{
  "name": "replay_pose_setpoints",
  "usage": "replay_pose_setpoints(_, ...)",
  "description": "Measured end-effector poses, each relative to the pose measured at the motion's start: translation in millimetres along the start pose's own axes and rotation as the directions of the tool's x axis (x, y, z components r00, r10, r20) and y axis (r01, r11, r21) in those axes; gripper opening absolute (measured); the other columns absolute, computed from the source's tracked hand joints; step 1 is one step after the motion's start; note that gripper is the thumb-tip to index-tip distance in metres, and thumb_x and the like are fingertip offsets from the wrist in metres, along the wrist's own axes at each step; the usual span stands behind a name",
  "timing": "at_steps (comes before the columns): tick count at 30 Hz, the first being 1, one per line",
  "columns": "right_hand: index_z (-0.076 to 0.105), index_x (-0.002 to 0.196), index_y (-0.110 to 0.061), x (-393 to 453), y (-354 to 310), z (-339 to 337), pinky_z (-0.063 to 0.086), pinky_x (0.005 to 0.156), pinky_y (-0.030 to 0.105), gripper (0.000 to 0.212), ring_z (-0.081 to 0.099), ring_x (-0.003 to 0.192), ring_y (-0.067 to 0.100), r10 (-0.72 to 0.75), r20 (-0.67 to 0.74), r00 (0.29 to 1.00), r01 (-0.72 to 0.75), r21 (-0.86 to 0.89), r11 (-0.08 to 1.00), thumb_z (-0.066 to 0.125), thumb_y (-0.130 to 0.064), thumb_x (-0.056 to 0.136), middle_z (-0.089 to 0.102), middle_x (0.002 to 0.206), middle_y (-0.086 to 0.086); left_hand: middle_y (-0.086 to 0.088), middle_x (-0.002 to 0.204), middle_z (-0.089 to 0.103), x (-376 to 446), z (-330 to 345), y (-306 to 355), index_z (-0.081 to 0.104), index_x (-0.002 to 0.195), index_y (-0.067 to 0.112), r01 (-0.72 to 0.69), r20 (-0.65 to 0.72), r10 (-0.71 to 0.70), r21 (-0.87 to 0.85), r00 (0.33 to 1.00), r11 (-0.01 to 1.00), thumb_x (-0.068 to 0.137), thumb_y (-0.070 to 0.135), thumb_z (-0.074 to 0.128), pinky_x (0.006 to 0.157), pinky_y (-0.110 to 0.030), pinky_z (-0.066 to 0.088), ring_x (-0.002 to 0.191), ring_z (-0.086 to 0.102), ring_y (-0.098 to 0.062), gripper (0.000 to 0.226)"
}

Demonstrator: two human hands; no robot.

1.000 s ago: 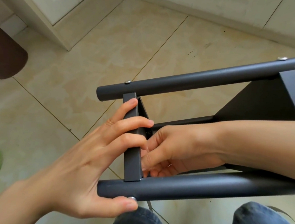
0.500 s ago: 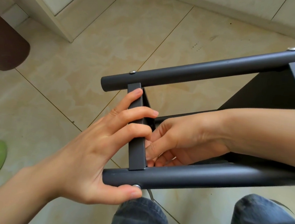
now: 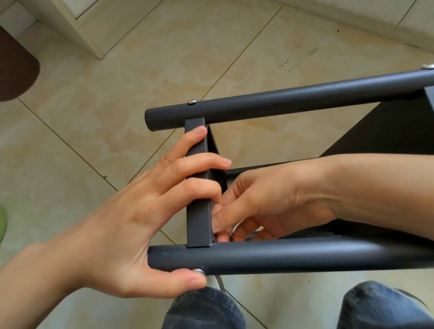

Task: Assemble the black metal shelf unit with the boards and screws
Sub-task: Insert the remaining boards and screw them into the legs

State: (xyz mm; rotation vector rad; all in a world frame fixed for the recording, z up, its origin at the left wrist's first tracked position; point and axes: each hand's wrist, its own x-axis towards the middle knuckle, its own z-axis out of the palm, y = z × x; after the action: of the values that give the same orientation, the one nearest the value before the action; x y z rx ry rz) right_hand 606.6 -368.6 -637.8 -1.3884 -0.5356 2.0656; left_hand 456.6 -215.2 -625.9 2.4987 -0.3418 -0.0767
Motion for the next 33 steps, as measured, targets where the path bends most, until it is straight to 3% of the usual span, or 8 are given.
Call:
replay_pose_setpoints(7,0.065,0.071,-0.015,4.5,4.2,5.1,0.049,0.059,0.022,0.024,0.056,0.057,0.009,0.016,0.014,1.000,-0.016,0.006,1.000,0.059,-0.018,0.093,0.060,0.064,-0.001,0.008,0.155,0.035,-0.2,1.5,0.1,0.051,0.123,0.025,-0.003,-0.008,0.003,-0.005,1.000,1.000,0.087,0.064,0.054,0.119,-0.025,0.021,0.156,0.008,-0.027,0.053)
replay_pose_setpoints(12,0.068,0.065,-0.021,6.4,5.8,6.3,0.049,0.070,0.027,0.034,0.055,0.065,0.012,-0.056,0.035,0.998,0.055,0.045,0.997,0.057,-0.014,0.096,0.059,0.075,0.003,0.008,0.155,0.035,-0.9,2.8,-3.0,0.052,0.122,0.024,-0.014,-0.015,0.014,0.014,1.000,1.000,0.087,0.062,0.056,0.120,-0.025,0.020,0.156,0.009,-0.029,0.052)
replay_pose_setpoints(15,0.070,0.061,-0.021,5.2,4.3,4.0,0.049,0.064,0.024,0.036,0.056,0.063,0.011,-0.053,0.013,0.998,0.053,0.044,0.998,0.058,-0.014,0.095,0.064,0.073,0.001,0.008,0.155,0.034,-1.3,4.2,-3.4,0.050,0.123,0.026,-0.019,-0.021,0.019,0.026,1.000,0.999,0.080,0.053,0.065,0.120,-0.025,0.019,0.156,0.009,-0.029,0.053)
replay_pose_setpoints(21,0.066,0.075,-0.012,4.0,1.8,3.0,0.044,0.064,0.026,0.019,0.055,0.064,0.012,-0.011,-0.004,1.000,0.011,0.017,1.000,0.060,-0.014,0.093,0.066,0.070,0.001,0.005,0.155,0.036,0.2,-0.7,3.3,0.053,0.121,0.021,0.006,0.010,-0.006,-0.032,1.000,0.999,0.077,0.052,0.066,0.120,-0.027,0.020,0.156,0.006,-0.028,0.056)
replay_pose_setpoints(26,0.068,0.075,-0.014,2.1,1.0,1.9,0.045,0.068,0.027,0.018,0.056,0.066,0.012,-0.005,0.014,1.000,0.005,0.012,1.000,0.061,-0.015,0.093,0.064,0.075,0.003,0.005,0.154,0.036,0.6,-2.6,7.5,0.052,0.122,0.021,0.022,0.016,-0.022,-0.035,1.000,0.999,0.075,0.051,0.066,0.120,-0.028,0.021,0.156,0.005,-0.026,0.057)
replay_pose_setpoints(30,0.066,0.077,-0.014,4.3,1.8,3.1,0.045,0.064,0.025,0.017,0.054,0.061,0.010,0.012,0.011,1.000,-0.012,-0.010,1.000,0.061,-0.018,0.093,0.061,0.066,-0.001,0.004,0.154,0.038,1.1,-1.9,7.3,0.053,0.121,0.020,0.028,0.014,-0.027,-0.048,1.000,0.998,0.075,0.051,0.066,0.120,-0.028,0.021,0.156,0.006,-0.027,0.056)
replay_pose_setpoints(33,0.065,0.076,-0.015,7.1,3.4,5.1,0.048,0.070,0.026,0.020,0.055,0.066,0.011,-0.005,0.017,1.000,0.006,-0.040,0.999,0.059,-0.017,0.094,0.061,0.069,-0.001,0.004,0.154,0.037,1.2,-1.9,6.8,0.053,0.120,0.020,0.031,0.010,-0.031,-0.045,0.999,0.998,0.076,0.051,0.066,0.120,-0.028,0.021,0.156,0.006,-0.027,0.056)
